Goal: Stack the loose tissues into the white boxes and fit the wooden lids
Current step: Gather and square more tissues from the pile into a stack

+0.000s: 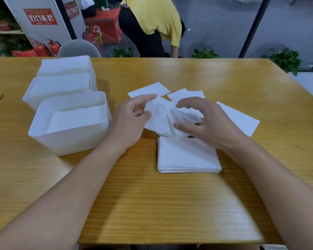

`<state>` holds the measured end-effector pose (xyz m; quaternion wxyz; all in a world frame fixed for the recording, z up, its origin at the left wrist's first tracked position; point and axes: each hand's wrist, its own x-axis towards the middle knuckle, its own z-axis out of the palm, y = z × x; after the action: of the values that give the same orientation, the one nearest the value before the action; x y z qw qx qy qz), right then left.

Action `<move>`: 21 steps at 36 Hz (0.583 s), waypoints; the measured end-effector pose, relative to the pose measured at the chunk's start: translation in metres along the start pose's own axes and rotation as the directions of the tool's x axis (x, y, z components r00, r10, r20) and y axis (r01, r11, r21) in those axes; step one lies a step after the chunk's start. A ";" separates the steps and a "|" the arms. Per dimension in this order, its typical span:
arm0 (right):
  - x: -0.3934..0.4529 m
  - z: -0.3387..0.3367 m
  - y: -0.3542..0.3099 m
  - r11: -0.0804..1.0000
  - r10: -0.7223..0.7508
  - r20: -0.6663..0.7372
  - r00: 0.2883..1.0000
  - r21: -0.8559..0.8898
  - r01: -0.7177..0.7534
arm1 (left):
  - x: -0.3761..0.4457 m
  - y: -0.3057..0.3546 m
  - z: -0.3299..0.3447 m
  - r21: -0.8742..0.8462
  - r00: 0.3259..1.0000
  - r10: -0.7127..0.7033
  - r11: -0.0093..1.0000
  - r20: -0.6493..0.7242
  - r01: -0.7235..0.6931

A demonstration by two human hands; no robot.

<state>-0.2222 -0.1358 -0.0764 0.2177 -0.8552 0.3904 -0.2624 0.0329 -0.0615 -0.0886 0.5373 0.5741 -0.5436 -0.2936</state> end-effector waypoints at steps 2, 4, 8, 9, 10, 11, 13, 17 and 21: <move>-0.002 0.006 -0.006 0.998 0.001 0.054 0.999 -0.064 0.003 | 0.000 -0.001 0.002 0.012 1.000 0.003 1.000 -0.004 -0.003; -0.002 0.010 -0.009 0.990 0.018 0.110 0.994 -0.138 -0.002 | 0.001 -0.002 0.003 -0.008 1.000 0.000 1.000 0.000 0.000; 0.000 0.011 -0.006 0.993 0.025 0.035 0.999 -0.114 -0.021 | 0.001 -0.002 0.003 -0.029 1.000 0.011 1.000 -0.007 -0.011; 0.000 0.009 -0.005 0.995 0.022 0.003 1.000 -0.096 -0.022 | 0.001 -0.002 0.003 -0.024 1.000 0.022 0.999 -0.015 -0.023; 0.000 0.007 -0.001 0.997 0.032 -0.011 0.999 -0.072 -0.033 | 0.001 -0.002 0.002 -0.021 0.999 0.031 0.999 -0.026 -0.031; 0.000 0.004 0.001 0.998 0.046 -0.025 0.999 -0.038 -0.047 | 0.001 -0.001 0.002 -0.020 0.999 0.033 0.999 -0.039 -0.034; 0.001 -0.002 0.010 0.996 0.082 -0.025 0.996 0.043 -0.081 | 0.001 0.000 0.002 -0.028 0.998 0.027 0.999 -0.064 -0.029; 0.005 -0.011 0.021 0.941 0.185 -0.070 0.980 0.300 -0.156 | 0.000 0.003 0.000 -0.018 0.994 0.027 0.999 -0.107 -0.029; 0.007 -0.013 0.027 0.860 0.318 -0.103 0.942 0.450 -0.241 | 0.000 0.004 0.002 -0.021 0.989 -0.010 1.000 -0.148 0.007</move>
<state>-0.2416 -0.1596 -0.0796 0.4023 -0.6935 0.4605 -0.3810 0.0294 -0.0613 -0.0850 0.5807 0.5910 -0.4969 -0.2580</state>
